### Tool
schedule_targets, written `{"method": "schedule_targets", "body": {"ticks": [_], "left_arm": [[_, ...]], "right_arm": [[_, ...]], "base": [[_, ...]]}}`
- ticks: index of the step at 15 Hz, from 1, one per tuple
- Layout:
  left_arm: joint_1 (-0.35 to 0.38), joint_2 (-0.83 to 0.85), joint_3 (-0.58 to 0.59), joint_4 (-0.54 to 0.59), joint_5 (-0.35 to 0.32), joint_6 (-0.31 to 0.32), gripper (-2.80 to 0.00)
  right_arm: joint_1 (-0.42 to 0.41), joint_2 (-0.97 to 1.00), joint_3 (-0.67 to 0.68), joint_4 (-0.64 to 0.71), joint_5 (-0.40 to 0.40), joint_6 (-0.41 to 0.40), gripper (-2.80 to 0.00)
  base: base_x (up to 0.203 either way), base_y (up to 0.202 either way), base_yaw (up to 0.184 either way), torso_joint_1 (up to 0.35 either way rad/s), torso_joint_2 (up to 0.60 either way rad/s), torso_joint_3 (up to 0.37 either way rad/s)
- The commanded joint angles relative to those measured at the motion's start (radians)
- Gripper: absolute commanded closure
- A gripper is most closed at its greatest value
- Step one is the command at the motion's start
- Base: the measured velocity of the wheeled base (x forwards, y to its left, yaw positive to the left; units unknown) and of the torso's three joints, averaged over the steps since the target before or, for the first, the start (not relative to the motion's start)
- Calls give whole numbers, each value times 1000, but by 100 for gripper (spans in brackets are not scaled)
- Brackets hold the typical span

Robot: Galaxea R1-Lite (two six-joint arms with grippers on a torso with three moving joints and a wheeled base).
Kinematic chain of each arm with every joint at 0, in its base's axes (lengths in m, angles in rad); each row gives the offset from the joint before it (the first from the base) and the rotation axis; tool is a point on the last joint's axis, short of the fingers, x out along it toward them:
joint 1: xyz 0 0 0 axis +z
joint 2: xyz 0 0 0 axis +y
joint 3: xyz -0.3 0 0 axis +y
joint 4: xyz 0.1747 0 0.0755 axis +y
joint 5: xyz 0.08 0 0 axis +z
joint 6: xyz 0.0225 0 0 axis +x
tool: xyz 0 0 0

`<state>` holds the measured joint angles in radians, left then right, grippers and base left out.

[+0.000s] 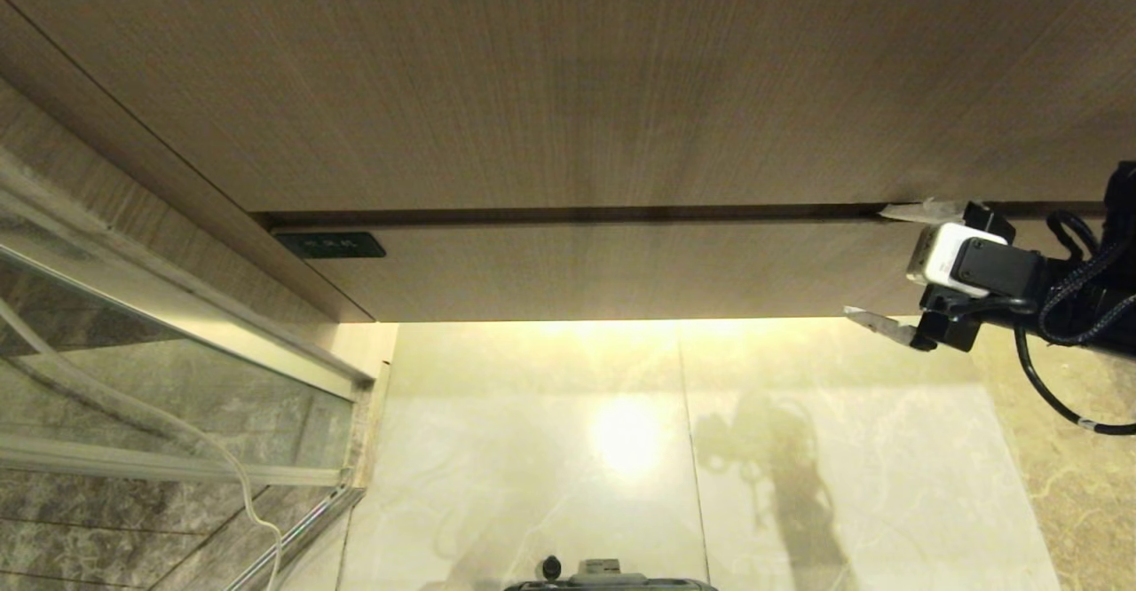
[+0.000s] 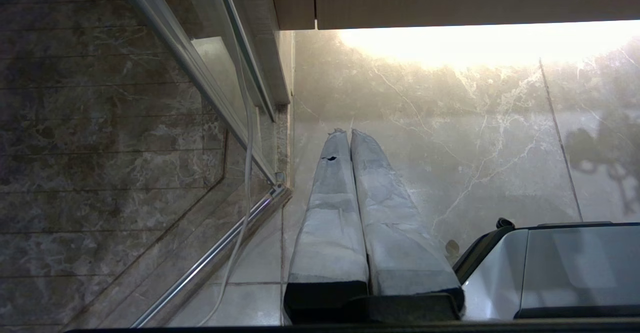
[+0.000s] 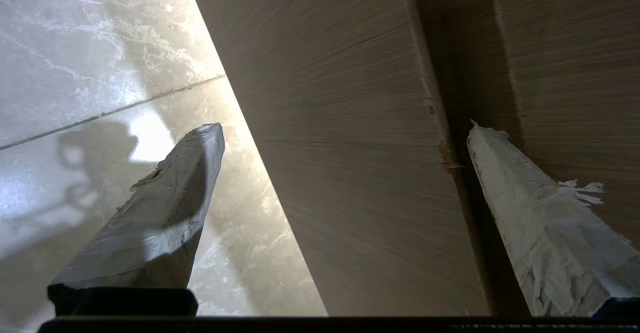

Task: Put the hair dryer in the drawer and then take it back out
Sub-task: Pull open the drawer

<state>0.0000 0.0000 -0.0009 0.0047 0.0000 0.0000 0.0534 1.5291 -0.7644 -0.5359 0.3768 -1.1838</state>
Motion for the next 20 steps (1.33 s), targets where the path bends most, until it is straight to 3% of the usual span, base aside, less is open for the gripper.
{"method": "schedule_targets", "body": {"ticks": [1, 9, 11, 16, 20], "left_arm": [[0, -1, 0, 0, 0, 0, 0], [0, -1, 1, 0, 0, 0, 0], [0, 0, 0, 0, 0, 0, 0], [0, 0, 0, -1, 0, 0, 0], [0, -2, 1, 0, 0, 0, 0]], "right_arm": [[0, 34, -8, -8, 2, -3, -280], [-4, 161, -59, -91, 2, 10, -280], [-4, 158, -60, -59, -6, 7, -280], [-6, 99, -57, 253, -66, 3, -280], [-9, 80, -41, 280, -72, 6, -280]], "base": [[0, 0, 0, 0, 0, 0], [0, 0, 0, 0, 0, 0], [0, 0, 0, 0, 0, 0], [0, 0, 0, 0, 0, 0], [0, 0, 0, 0, 0, 0]]}}
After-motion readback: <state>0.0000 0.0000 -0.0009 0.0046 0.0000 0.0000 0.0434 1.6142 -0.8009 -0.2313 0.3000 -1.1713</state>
